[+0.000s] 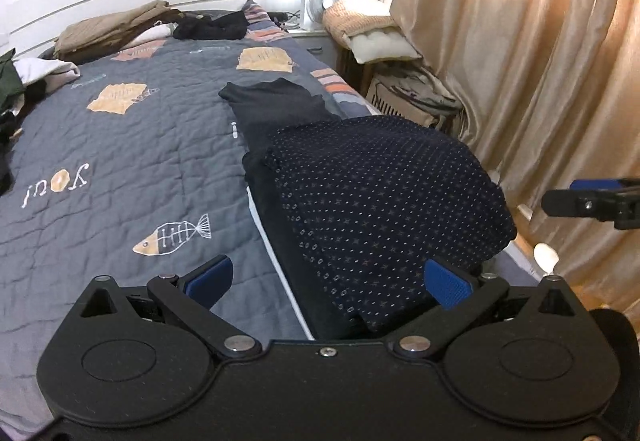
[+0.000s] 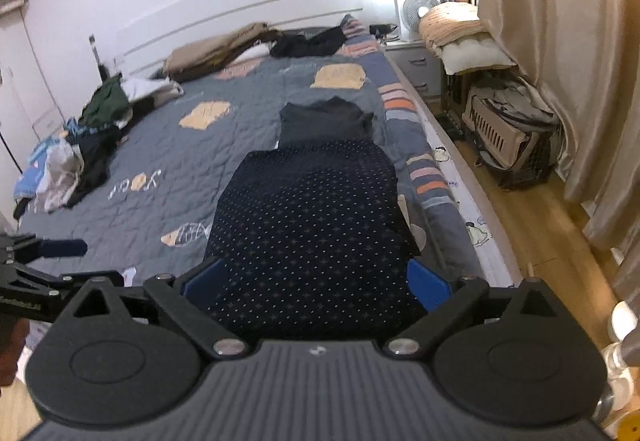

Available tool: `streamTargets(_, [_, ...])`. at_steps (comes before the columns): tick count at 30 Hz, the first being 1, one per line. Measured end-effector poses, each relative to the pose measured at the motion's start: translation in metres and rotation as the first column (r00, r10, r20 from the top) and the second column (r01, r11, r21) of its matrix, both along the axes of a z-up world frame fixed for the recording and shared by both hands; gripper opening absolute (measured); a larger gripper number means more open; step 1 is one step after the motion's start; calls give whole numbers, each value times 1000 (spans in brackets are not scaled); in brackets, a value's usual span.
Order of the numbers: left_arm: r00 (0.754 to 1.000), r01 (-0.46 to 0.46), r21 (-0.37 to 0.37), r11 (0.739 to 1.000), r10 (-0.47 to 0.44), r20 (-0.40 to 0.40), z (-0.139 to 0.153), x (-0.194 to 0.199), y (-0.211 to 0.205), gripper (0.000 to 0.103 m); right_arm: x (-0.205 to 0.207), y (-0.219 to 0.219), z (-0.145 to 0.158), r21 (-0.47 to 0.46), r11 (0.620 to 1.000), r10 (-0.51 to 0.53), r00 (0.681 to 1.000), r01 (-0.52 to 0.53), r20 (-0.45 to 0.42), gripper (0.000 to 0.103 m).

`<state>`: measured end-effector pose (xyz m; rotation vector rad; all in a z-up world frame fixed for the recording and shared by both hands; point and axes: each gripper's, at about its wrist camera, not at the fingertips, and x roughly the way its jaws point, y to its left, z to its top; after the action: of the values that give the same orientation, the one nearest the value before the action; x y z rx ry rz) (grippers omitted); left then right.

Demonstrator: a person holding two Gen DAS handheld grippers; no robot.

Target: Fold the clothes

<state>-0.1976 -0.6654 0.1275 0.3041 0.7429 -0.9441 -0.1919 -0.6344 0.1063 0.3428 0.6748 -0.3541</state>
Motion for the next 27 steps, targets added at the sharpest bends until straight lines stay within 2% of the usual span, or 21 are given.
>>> streamTargets(7, [999,35,8,999,-35,-22,5,-1,2,103,11,20,10,-57,998,27,996,-32,-79,98])
streamTargets(14, [998,68,25,997,-67,-21,7,-10,-1,103,8,24,20,-27,999,35,995,-37,-91,98])
streamTargets(27, [995,97,56,994,-96,-25,22,-21,-7,103,-2,42,40,-33,996,81,991,-85,-103,98])
